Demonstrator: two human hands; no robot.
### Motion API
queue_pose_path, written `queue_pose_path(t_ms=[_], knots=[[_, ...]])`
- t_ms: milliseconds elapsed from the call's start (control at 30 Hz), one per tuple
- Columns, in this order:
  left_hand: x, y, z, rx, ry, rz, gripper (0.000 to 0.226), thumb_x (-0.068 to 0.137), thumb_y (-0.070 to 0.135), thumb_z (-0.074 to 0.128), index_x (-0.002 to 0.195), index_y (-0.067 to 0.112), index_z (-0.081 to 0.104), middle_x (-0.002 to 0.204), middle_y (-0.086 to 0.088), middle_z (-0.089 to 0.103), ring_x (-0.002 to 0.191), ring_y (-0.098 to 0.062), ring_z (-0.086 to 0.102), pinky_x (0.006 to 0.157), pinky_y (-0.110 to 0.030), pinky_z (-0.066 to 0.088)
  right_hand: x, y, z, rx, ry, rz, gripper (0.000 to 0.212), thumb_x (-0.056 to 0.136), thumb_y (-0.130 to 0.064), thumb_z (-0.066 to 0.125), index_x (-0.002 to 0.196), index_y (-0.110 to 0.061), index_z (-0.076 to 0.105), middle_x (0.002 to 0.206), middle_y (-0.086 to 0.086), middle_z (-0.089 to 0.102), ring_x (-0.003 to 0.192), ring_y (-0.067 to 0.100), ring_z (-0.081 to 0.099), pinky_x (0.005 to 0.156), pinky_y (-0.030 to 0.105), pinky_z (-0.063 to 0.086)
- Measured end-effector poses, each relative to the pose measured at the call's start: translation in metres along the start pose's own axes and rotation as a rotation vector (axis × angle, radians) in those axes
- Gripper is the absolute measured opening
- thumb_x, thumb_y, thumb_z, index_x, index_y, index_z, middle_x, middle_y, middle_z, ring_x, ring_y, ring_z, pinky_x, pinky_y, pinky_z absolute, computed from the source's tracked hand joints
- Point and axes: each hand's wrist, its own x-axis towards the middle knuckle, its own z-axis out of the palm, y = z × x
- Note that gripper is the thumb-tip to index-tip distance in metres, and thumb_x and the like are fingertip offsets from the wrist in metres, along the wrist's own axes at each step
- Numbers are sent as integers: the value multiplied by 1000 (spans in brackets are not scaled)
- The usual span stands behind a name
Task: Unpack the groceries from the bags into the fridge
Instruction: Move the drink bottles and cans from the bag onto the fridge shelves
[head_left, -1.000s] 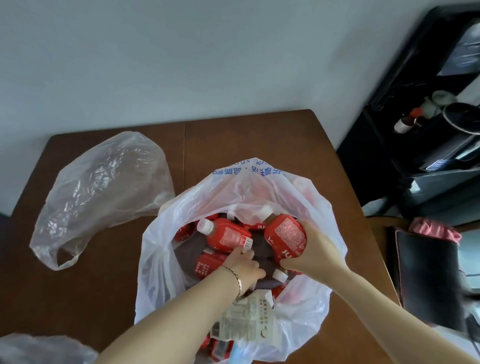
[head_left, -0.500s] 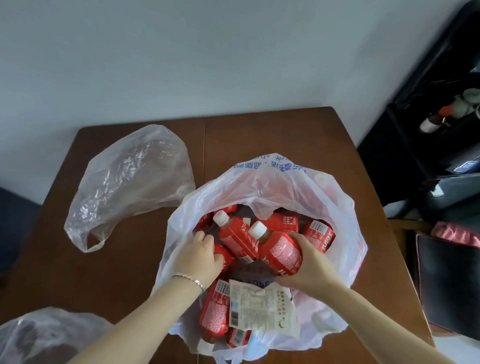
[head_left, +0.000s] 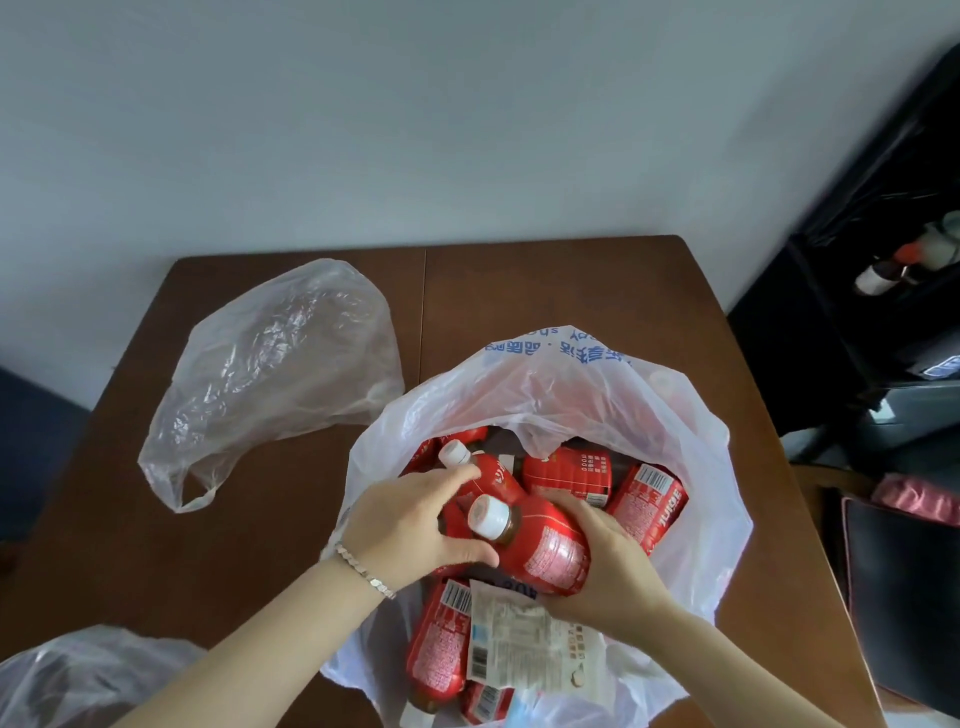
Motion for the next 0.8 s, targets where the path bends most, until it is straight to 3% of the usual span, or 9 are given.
queue_pose_path(t_ms=[67, 133, 300, 367, 467, 600, 700, 800], knots=[[0, -1, -3, -23, 6, 186, 65, 75, 81, 30, 101, 26, 53, 58, 13, 59, 46, -2, 55, 42, -11, 41, 0, -7, 5, -10, -31, -50, 89, 56, -37, 81, 123, -51, 26, 114, -40, 30, 109, -9, 39, 99, 13, 30], [0, 2, -7, -9, 22, 266, 58, 79, 76, 33, 86, 24, 56, 50, 12, 51, 39, -5, 47, 43, -12, 35, 0, -13, 11, 21, -36, -80, 88, 56, -36, 81, 123, -50, 26, 116, -40, 30, 110, -13, 38, 102, 14, 29], [-9, 8, -11, 96, 32, 193, 50, 85, 72, 25, 80, 26, 43, 45, 12, 46, 35, -4, 42, 42, -11, 27, 0, -21, 17, 89, -20, -77, 80, 55, -35, 79, 120, -54, 36, 115, -42, 36, 108, -27, 35, 94, 3, 29], [-12, 10, -11, 88, 27, 157, 54, 85, 71, 29, 71, 23, 49, 42, 12, 44, 33, -3, 42, 39, -11, 26, 4, -24, 15, 83, -143, -98, 86, 58, -33, 79, 126, -52, 32, 121, -39, 34, 111, -22, 36, 102, 10, 34], [-11, 14, -11, 140, 28, 74, 47, 76, 62, 45, 58, 19, 52, 38, 9, 44, 30, -6, 41, 39, -8, 14, 23, -18, 10, -217, -353, -77, 93, 73, -22, 74, 146, -30, 18, 139, -17, 26, 130, 2, 24, 114, 23, 19], [-8, 13, -16, 220, 19, -79, 45, 73, 60, 45, 53, 19, 48, 35, 7, 41, 30, -6, 25, 48, -4, -2, 66, -12, 6, -547, -219, -92, 57, 90, -7, 51, 143, -17, 34, 150, 1, 26, 141, 20, 17, 115, 30, 13], [-6, 11, -21, 220, -1, -153, 45, 73, 61, 43, 53, 21, 48, 36, 8, 43, 34, -7, 19, 47, -2, -1, 95, -20, 20, -741, -273, -117, 56, 90, -11, 56, 141, -14, 35, 146, 7, 36, 137, 25, 26, 114, 36, 17], [-7, 9, -21, 242, -57, -190, 47, 72, 65, 42, 51, 23, 46, 35, 6, 42, 28, -5, 27, 44, -4, 2, 112, -22, 33, -818, -322, -79, 54, 91, -12, 54, 140, -10, 32, 138, 10, 43, 132, 26, 33, 108, 37, 29]])
